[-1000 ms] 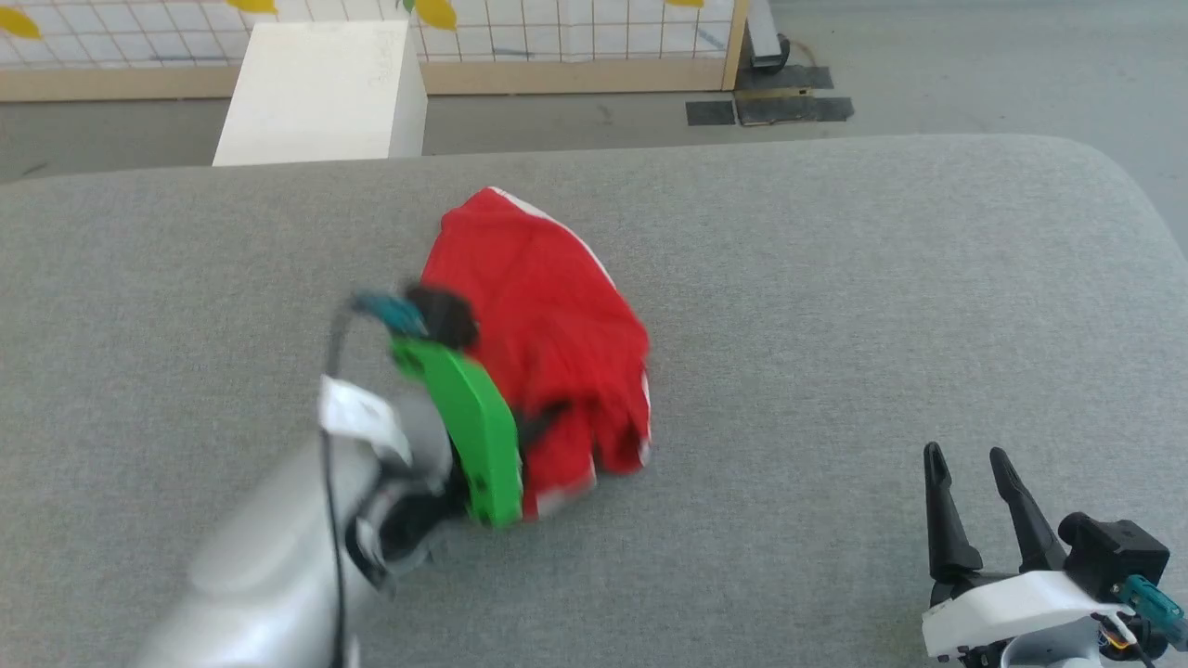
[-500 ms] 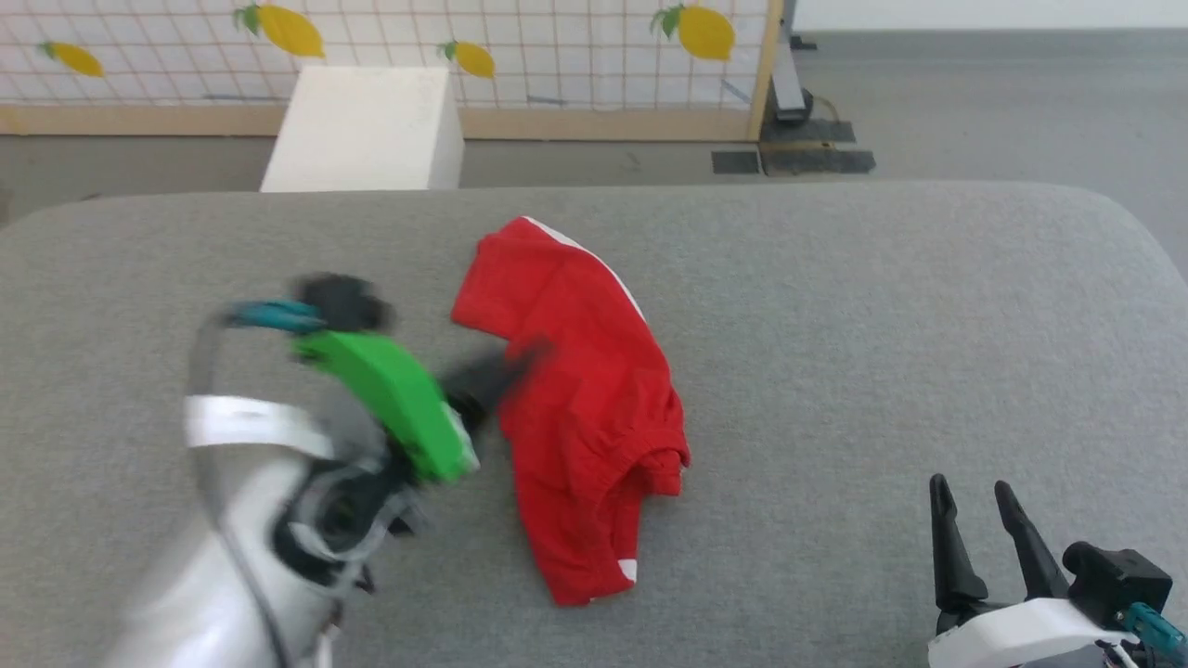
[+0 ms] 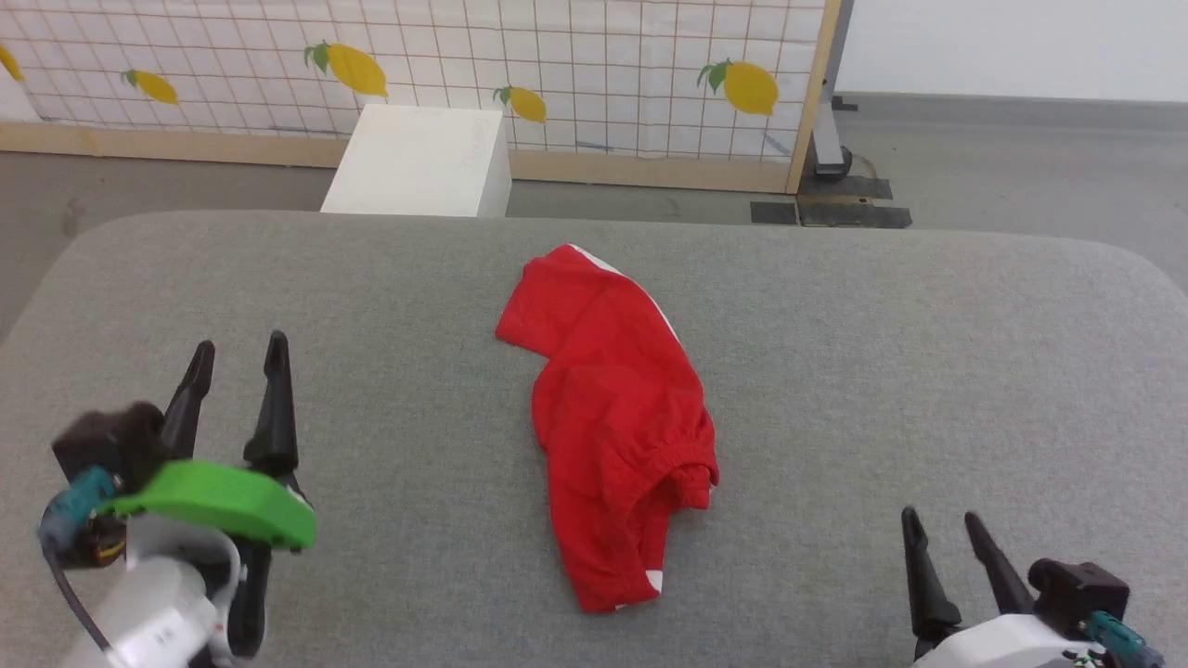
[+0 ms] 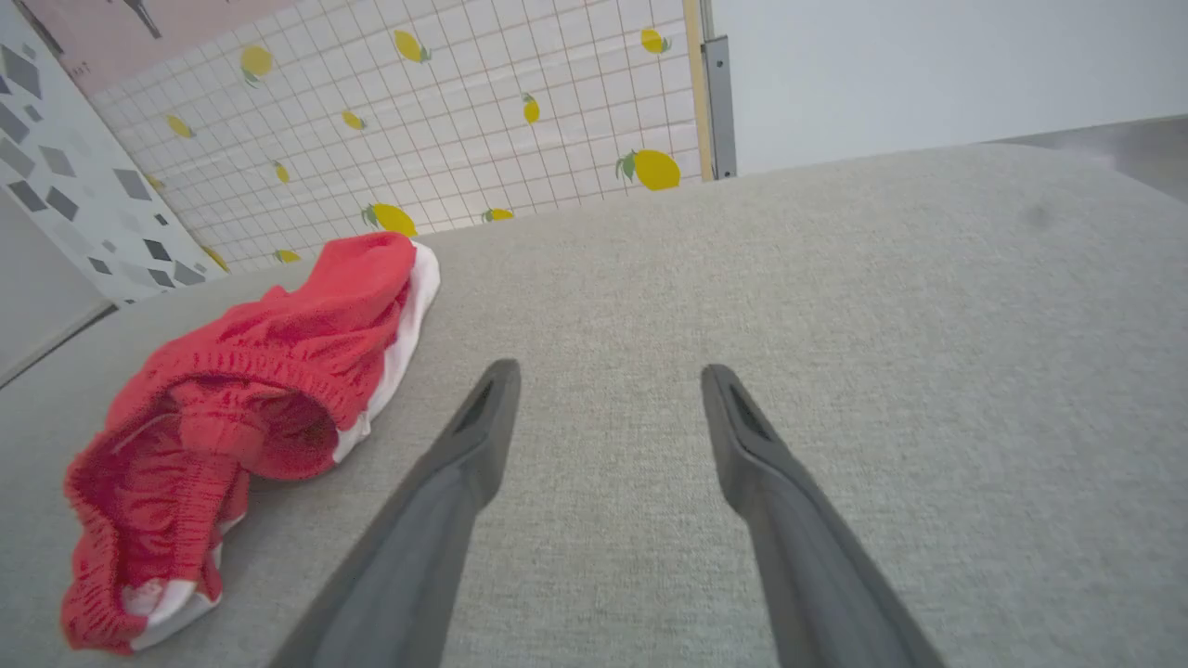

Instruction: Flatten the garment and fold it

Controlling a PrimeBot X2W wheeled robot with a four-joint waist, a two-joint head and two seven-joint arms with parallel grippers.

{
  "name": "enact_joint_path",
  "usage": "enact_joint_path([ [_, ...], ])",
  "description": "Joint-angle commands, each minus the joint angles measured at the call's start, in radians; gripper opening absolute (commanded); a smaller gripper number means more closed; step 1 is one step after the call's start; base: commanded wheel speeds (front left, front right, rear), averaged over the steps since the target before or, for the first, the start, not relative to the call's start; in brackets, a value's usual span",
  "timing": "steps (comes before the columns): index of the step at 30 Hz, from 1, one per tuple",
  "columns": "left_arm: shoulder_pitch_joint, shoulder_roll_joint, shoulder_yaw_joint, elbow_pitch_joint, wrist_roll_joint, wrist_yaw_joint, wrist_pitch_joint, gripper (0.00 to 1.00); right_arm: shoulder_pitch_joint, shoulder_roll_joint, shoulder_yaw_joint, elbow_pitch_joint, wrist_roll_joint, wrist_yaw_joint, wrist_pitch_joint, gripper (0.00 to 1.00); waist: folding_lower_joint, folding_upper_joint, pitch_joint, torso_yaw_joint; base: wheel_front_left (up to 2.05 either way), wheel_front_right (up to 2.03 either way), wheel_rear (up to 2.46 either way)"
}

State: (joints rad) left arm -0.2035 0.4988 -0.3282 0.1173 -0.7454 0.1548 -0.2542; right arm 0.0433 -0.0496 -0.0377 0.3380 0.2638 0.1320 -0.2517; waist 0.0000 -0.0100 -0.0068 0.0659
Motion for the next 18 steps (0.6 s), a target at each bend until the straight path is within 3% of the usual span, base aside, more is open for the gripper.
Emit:
enact_joint_path([
  [1,0.038,-0.025,0.024,-0.021,0.063,-0.001,-0.007,1.0,-0.002,-0.001,0.002,0.012,0.002,-0.001,0.016,1.0,0.0,0.01,-0.002,0.003,0.0,0.0,0.0],
  [6,0.157,-0.139,0.122,-0.065,0.193,-0.035,-0.007,1.0,-0.044,-0.001,0.031,0.021,-0.007,-0.001,0.131,1.0,0.0,0.01,0.005,0.002,0.0,0.0,0.0],
  [10,0.216,-0.219,0.19,-0.074,0.248,-0.069,-0.007,1.0,-0.124,-0.001,0.099,0.011,-0.032,-0.001,0.294,1.0,0.0,0.01,0.021,0.004,0.0,0.0,0.0],
  [18,0.206,-0.299,0.247,-0.059,0.324,-0.154,-0.007,1.0,-0.333,-0.001,0.263,0.066,-0.12,-0.001,0.613,1.0,0.0,0.01,0.086,0.061,0.0,0.0,0.0],
])
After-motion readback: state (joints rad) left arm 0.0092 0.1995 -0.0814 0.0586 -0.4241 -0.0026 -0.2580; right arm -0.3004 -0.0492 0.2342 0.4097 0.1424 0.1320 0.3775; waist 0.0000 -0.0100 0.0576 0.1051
